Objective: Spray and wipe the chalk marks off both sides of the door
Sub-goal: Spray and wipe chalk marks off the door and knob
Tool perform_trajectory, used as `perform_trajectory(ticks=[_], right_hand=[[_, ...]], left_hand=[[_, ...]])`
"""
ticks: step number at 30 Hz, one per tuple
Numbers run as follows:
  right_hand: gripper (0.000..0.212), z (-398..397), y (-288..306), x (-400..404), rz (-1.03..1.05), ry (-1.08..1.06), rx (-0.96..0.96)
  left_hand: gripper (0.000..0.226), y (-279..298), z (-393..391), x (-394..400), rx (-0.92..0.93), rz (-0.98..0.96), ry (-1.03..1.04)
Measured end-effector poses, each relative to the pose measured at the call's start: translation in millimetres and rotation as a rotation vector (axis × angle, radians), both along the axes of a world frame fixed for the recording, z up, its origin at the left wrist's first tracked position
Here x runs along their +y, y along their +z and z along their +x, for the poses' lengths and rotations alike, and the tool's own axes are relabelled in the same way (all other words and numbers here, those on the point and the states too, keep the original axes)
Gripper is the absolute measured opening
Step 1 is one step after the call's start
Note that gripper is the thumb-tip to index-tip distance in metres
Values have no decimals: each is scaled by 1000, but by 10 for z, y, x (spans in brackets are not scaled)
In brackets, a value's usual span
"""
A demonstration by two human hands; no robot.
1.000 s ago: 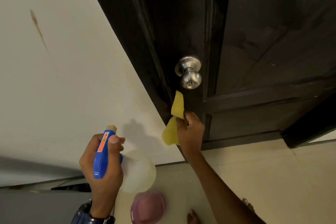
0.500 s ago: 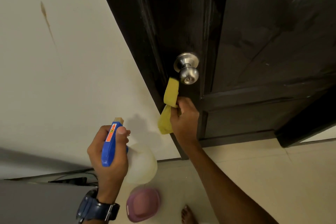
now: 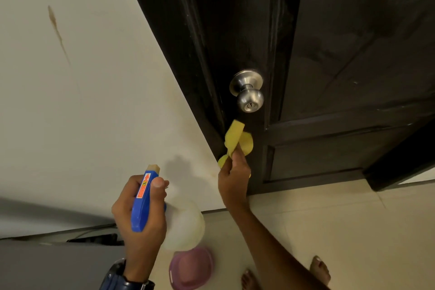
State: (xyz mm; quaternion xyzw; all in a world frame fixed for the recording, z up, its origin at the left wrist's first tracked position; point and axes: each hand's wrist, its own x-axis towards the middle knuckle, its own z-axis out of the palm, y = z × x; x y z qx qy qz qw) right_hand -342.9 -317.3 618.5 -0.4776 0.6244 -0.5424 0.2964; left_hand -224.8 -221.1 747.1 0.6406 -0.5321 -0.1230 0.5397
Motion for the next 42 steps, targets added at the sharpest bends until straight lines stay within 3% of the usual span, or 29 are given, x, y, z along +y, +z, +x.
perform_trajectory(ticks=[3, 4, 10, 12, 14, 17, 19, 22, 24, 26, 29, 31, 33, 37, 39, 42], right_hand=[[34, -157, -279, -38, 377, 86, -30], [29, -195, -288, -65, 397, 98, -61], [25, -99, 242, -151, -130, 47, -138], [29, -104, 120, -142, -98, 75, -136], [29, -215, -57, -169, 75, 131, -217], [25, -359, -22, -240, 197, 206, -261], [23, -377, 445, -266, 24, 191, -234], [33, -268, 1116, -375, -451, 249, -195], [41, -223, 1181, -438, -549, 267, -153], [39, -256, 878, -427, -437, 244, -129], [33, -366, 305, -255, -53, 217, -154], [30, -425, 249, -168, 78, 239, -172], [30, -412, 555, -153, -10, 246, -179], [45, -302, 1245, -178, -387, 332, -187], [43, -292, 1004, -209, -347, 303, -154], [44, -341, 445, -37, -84, 323, -103]], left_hand=[[76, 32, 79, 14, 3, 0, 5], [75, 44, 93, 22, 5, -2, 8], [72, -2, 94, -46, -12, 7, 14], [74, -8, 71, -79, -14, 17, 18], [75, 37, 12, -111, 0, 7, 17], [64, 136, -87, -139, -11, -18, -11], [61, 175, -145, -158, -9, -28, -18], [60, 158, -235, -202, -14, -28, -13], [58, 135, -291, -196, -20, -24, -16], [59, 136, -343, -185, -11, -23, -16], [60, 173, -397, -153, -17, -38, -6], [64, 205, -423, -129, -16, -47, 4], [59, 244, -452, -119, 5, -53, 23], [56, 309, -502, -101, 30, -68, 43], [57, 335, -521, -84, 24, -81, 45], [56, 367, -547, -80, 31, -111, 50]])
